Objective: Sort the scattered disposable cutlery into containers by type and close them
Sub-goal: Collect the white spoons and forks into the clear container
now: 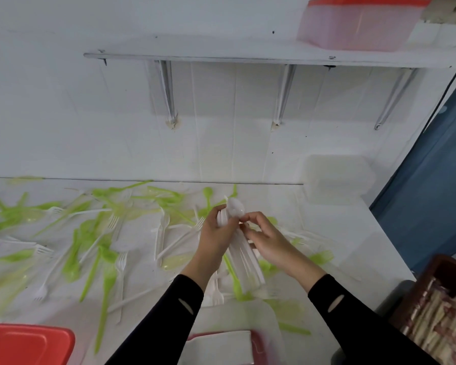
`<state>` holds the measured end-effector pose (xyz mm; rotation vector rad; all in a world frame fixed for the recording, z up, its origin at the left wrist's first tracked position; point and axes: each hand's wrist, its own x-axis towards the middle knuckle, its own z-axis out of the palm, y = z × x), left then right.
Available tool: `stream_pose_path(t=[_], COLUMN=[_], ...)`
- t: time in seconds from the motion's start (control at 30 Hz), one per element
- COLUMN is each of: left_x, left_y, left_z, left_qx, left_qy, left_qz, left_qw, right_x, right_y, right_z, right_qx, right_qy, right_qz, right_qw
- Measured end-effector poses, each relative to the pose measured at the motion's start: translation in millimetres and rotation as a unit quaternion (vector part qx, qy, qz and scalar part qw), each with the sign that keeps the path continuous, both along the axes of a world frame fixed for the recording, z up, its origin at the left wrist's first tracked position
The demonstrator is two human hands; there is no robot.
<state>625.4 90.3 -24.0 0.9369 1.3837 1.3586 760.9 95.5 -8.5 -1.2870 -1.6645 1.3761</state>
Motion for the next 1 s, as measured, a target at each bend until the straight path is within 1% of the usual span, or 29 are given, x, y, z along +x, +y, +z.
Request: stream_pose_path(t=[0.07,0.13,0.27,0.37,0.5,0.57,0.63,0.7,0.87,0.93,1.0], left_x=[-1,-2,-3,-5,-6,-5,-4,-3,-2,-1,-2], left_y=[1,3,5,4,5,6,5,5,6,6,6], left_z=[-2,-3,-6,-5,-5,-7,-5,-2,1,0,-1], left_qx=[0.004,0.012,0.029,0.012,0.016,0.032,0.049,0.057,0.044,0.052,0.053], left_qy=[-0.023,-0.029,0.040,0.037,-0.040,-0.046,-0.043,-0.056,-0.149,-0.154,-0.144], left_qz=[0.003,0.010,0.066,0.086,0.066,0.070,0.085,0.089,0.079,0.068,0.055], left_qw=[1.000,0.999,0.997,0.996,0.997,0.996,0.994,0.993,0.985,0.984,0.987], right_x=[2,5,8,9,7,7,6,6,5,5,7], right_y=[-4,-4,0,3,1,0,-4,-6,-3,-3,-2], right_z=[-2,-2,-3,-7,-9,-7,-6,-7,-12,-13,-14], right_qx=[0.058,0.085,0.071,0.052,0.048,0.035,0.022,0.027,0.102,0.124,0.159], right_qy=[-0.054,-0.079,-0.122,-0.148,-0.128,-0.101,-0.081,-0.074,-0.091,-0.103,-0.154], right_qz=[0.015,0.023,0.042,0.057,0.071,0.078,0.108,0.125,0.088,0.079,0.074], right_qw=[0.997,0.993,0.989,0.986,0.988,0.991,0.991,0.989,0.987,0.984,0.972])
